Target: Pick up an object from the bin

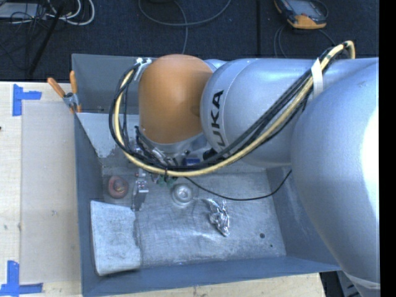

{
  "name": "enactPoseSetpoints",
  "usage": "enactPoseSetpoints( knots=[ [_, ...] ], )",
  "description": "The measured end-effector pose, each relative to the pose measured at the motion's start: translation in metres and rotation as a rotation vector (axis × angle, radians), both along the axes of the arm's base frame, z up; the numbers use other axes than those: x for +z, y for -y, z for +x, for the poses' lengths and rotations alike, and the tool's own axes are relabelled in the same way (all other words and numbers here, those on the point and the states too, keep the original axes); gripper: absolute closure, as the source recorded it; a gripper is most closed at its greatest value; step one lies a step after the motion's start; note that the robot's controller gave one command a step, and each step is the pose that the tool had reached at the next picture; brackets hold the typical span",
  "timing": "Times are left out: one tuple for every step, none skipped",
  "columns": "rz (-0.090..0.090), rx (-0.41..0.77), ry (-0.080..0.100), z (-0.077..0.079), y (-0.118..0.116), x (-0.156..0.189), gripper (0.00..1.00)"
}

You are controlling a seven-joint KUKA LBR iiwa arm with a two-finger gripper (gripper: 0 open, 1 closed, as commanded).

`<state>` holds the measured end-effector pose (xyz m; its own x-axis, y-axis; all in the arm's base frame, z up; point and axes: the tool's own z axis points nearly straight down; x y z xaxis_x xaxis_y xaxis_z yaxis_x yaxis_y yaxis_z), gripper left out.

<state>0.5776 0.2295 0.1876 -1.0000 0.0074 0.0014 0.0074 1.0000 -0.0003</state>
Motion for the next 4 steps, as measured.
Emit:
enactPoseSetpoints(
  knots=[
    [0.001, 0.203, 0.023, 0.016, -0.002, -0.085, 0.00],
    [-0.001, 0.056, 0.003, 0.037, 0.046, -0.097, 0.00],
    [-0.002, 0.156, 0.000, 0.039, 0.107, -0.107, 0.00],
    [0.004, 0.307, 0.013, 0.009, 0.163, -0.113, 0.00]
  ],
)
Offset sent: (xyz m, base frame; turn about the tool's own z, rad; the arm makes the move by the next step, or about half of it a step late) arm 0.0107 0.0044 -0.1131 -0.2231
